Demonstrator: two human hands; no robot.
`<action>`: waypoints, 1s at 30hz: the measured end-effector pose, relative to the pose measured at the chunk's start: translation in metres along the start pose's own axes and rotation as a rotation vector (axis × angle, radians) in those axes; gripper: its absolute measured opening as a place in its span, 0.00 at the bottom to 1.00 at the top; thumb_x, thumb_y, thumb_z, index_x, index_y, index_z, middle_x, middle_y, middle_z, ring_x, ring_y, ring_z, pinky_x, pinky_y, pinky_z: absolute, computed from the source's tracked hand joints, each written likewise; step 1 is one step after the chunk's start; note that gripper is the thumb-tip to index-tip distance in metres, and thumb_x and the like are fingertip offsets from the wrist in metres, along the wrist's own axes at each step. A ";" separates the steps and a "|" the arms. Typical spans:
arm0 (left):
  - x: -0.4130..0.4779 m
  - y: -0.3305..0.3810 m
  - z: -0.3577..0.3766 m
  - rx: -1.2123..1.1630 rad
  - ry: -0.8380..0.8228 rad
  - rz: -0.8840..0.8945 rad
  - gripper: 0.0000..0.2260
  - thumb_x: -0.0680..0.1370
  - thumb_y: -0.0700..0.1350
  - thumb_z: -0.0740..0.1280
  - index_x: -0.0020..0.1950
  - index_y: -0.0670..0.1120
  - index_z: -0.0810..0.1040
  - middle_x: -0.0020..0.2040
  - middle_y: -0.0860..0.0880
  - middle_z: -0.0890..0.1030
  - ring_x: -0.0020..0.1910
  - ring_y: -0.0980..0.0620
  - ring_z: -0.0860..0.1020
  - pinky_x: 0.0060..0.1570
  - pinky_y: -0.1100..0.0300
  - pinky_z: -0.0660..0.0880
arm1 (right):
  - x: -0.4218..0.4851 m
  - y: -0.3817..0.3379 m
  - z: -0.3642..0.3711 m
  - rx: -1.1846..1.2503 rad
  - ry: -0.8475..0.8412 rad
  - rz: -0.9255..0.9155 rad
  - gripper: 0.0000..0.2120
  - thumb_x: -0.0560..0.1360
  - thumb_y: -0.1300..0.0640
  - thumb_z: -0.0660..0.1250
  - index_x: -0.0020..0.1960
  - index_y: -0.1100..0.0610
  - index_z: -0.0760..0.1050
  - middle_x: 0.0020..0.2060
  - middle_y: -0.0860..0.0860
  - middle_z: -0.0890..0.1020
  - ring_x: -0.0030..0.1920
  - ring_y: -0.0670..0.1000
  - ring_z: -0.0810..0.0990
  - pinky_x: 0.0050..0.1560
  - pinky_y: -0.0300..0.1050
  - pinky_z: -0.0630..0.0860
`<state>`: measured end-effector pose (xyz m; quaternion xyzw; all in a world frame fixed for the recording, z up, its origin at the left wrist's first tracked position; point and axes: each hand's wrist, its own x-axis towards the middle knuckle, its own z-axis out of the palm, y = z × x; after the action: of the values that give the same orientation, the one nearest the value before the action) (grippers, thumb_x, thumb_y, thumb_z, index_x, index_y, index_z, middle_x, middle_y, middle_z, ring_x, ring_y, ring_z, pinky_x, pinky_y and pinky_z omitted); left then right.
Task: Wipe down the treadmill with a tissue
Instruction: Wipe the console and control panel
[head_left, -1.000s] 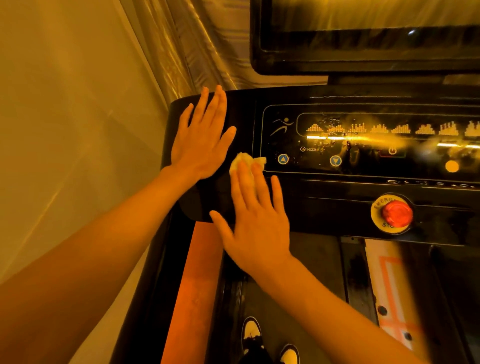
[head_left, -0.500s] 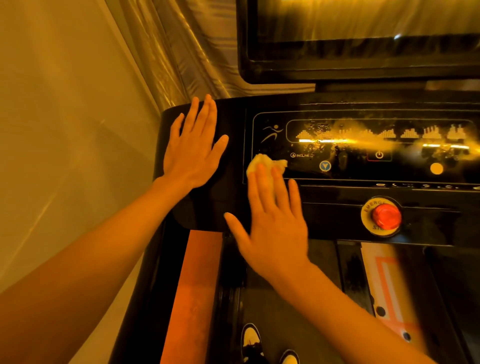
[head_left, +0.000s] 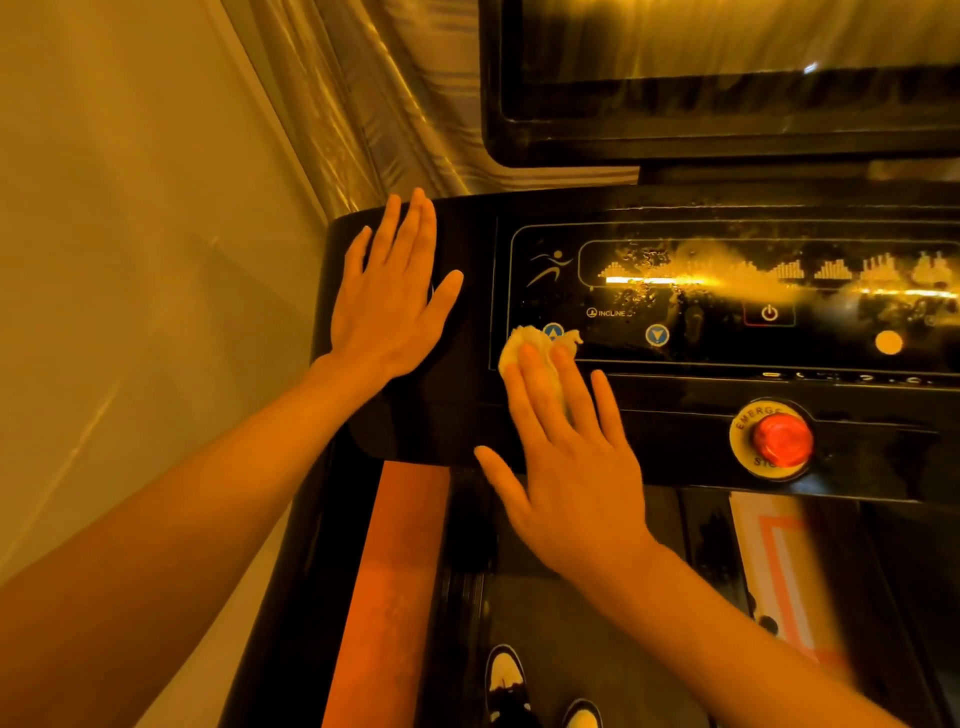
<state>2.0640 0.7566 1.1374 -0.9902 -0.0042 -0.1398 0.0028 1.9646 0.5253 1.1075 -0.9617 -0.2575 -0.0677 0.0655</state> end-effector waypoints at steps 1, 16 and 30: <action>0.000 0.000 0.000 -0.001 -0.002 -0.004 0.34 0.84 0.62 0.40 0.85 0.44 0.44 0.86 0.46 0.46 0.84 0.47 0.44 0.82 0.46 0.48 | 0.002 0.001 0.000 -0.006 -0.012 -0.012 0.36 0.84 0.35 0.45 0.85 0.54 0.47 0.84 0.54 0.47 0.84 0.56 0.41 0.83 0.59 0.46; -0.001 0.000 -0.003 -0.021 0.003 -0.005 0.36 0.82 0.64 0.37 0.85 0.45 0.45 0.86 0.47 0.47 0.84 0.47 0.44 0.82 0.45 0.49 | -0.006 0.057 -0.022 -0.217 -0.113 -0.261 0.34 0.84 0.34 0.44 0.85 0.51 0.49 0.84 0.53 0.49 0.84 0.56 0.44 0.82 0.60 0.46; -0.001 0.000 -0.003 -0.005 0.010 0.009 0.36 0.82 0.64 0.37 0.85 0.45 0.45 0.86 0.47 0.47 0.84 0.48 0.44 0.81 0.46 0.49 | 0.011 0.045 -0.019 -0.183 -0.100 -0.330 0.33 0.85 0.35 0.44 0.84 0.50 0.53 0.84 0.53 0.51 0.84 0.57 0.44 0.83 0.59 0.49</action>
<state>2.0620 0.7564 1.1397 -0.9894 0.0005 -0.1450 0.0010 1.9951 0.4888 1.1238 -0.9105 -0.4074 -0.0529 -0.0473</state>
